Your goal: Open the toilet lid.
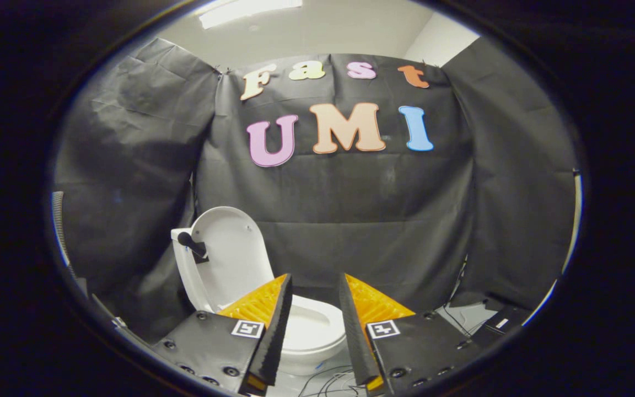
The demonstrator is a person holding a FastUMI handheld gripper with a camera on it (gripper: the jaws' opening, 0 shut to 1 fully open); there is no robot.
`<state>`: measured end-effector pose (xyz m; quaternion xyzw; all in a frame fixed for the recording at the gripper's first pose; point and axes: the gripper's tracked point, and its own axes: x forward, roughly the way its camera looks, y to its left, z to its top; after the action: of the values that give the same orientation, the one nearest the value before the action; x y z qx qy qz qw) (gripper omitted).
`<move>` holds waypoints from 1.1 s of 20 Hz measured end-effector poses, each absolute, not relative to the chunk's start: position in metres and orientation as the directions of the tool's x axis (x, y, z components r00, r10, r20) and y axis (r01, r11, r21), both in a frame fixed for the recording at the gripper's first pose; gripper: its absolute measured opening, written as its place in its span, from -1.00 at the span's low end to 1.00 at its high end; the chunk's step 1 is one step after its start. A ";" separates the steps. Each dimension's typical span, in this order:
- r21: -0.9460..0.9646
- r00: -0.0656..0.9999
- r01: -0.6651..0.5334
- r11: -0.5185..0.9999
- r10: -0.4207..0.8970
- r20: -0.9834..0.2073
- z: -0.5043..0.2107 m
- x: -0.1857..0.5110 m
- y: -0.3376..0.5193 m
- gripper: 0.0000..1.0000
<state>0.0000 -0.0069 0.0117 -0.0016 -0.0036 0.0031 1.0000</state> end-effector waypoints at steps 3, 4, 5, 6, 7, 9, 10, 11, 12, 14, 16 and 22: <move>0.001 1.000 -0.005 1.000 0.006 -0.004 0.014 -0.002 -0.006 0.43; -0.011 1.000 -0.007 1.000 0.007 -0.006 0.013 -0.002 -0.005 0.49; -0.008 1.000 -0.004 1.000 0.004 -0.013 0.008 0.002 -0.007 0.55; -0.007 1.000 -0.005 1.000 0.004 -0.007 0.008 0.000 -0.008 0.61; -0.009 1.000 -0.005 1.000 0.005 -0.010 0.011 0.000 -0.009 0.68; -0.007 1.000 -0.005 1.000 0.004 -0.013 0.008 -0.001 -0.008 0.80; -0.010 1.000 -0.006 1.000 0.006 -0.009 0.009 -0.001 -0.007 0.86; -0.007 1.000 -0.005 1.000 0.005 -0.011 0.009 -0.001 -0.008 0.86; -0.009 1.000 -0.006 1.000 0.006 -0.011 0.009 -0.001 -0.007 0.86; -0.008 1.000 -0.006 1.000 0.006 -0.011 0.010 -0.002 -0.007 0.86; -0.008 1.000 -0.006 1.000 0.006 -0.012 0.010 -0.002 -0.008 0.86; -0.008 1.000 -0.007 1.000 0.007 -0.012 0.010 -0.002 -0.007 0.86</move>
<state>-0.0018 -0.0072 0.0101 -0.0038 0.0059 0.0037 1.0000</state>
